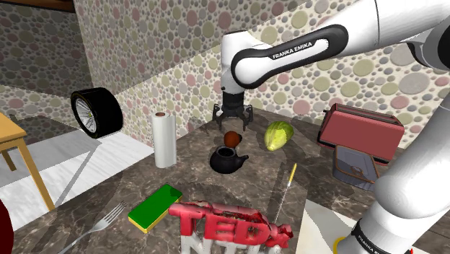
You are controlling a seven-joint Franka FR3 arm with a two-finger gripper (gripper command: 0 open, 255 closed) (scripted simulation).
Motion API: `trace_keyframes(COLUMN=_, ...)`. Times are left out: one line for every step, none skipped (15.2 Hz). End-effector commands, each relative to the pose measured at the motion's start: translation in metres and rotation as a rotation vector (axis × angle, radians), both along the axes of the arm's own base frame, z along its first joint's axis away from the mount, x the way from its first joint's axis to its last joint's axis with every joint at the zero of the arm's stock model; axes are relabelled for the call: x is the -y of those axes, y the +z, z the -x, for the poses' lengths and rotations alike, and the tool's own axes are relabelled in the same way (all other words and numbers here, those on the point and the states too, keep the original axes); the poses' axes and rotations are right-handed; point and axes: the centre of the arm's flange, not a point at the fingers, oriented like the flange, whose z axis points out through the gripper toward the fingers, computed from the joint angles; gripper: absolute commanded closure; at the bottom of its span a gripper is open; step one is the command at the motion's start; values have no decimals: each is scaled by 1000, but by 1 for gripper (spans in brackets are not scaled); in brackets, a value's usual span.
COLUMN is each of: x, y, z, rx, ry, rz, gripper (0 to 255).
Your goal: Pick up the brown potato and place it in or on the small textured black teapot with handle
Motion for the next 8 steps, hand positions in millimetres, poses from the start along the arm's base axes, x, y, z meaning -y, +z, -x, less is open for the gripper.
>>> trace_keyframes(x=-3, y=22, z=2, rx=-1, ry=0, rz=0, gripper=0)
trace_keyframes(x=-5, y=33, z=2, rx=-1, ry=0, rz=0, gripper=0)
trace_keyframes(x=-5, y=33, z=2, rx=-1, ry=0, rz=0, gripper=0)
trace_keyframes(x=-5, y=33, z=2, rx=-1, ry=0, rz=0, gripper=0)
trace_keyframes(x=-5, y=33, z=2, rx=-1, ry=0, rz=0, gripper=0)
trace_keyframes(x=-5, y=33, z=2, rx=-1, ry=0, rz=0, gripper=0)
trace_keyframes(x=-5, y=33, z=2, rx=-1, ry=0, rz=0, gripper=0)
trace_keyframes(x=-5, y=33, z=2, rx=-1, ry=0, rz=0, gripper=0)
